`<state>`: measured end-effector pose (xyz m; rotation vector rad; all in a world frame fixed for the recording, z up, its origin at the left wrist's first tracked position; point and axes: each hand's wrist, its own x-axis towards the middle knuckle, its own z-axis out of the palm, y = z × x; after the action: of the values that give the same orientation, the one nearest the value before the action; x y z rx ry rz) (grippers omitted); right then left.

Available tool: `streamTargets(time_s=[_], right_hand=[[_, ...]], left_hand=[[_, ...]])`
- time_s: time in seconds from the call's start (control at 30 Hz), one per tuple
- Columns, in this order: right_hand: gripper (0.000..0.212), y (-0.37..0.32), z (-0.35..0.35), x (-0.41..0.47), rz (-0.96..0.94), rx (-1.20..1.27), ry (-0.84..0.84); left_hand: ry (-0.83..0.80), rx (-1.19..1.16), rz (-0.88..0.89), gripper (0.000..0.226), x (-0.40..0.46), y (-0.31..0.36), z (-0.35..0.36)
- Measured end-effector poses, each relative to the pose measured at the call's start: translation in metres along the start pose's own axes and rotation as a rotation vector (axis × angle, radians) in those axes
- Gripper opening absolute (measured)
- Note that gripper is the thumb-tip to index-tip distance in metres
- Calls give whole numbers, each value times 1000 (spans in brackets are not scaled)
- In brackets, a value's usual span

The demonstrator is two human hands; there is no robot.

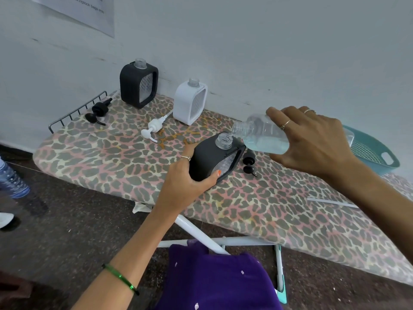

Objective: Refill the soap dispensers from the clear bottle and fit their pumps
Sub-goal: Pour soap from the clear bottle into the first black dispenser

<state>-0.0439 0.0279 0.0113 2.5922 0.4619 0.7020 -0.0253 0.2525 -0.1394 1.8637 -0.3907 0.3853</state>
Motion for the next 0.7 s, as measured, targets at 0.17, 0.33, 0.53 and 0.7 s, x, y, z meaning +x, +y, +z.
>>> streamTargets(time_s=[0.17, 0.33, 0.53, 0.7], right_hand=[[69, 1, -1, 0, 1, -1, -4], [69, 2, -1, 0, 4, -1, -3], [67, 2, -3, 1, -1, 8, 0], [70, 2, -4, 2, -4, 17, 9]], left_hand=[[-3, 13, 6, 59, 1, -3, 3], [-5, 13, 6, 59, 0, -2, 1], [3, 17, 17, 62, 0, -1, 0], [6, 9, 54, 48, 0, 3, -1]])
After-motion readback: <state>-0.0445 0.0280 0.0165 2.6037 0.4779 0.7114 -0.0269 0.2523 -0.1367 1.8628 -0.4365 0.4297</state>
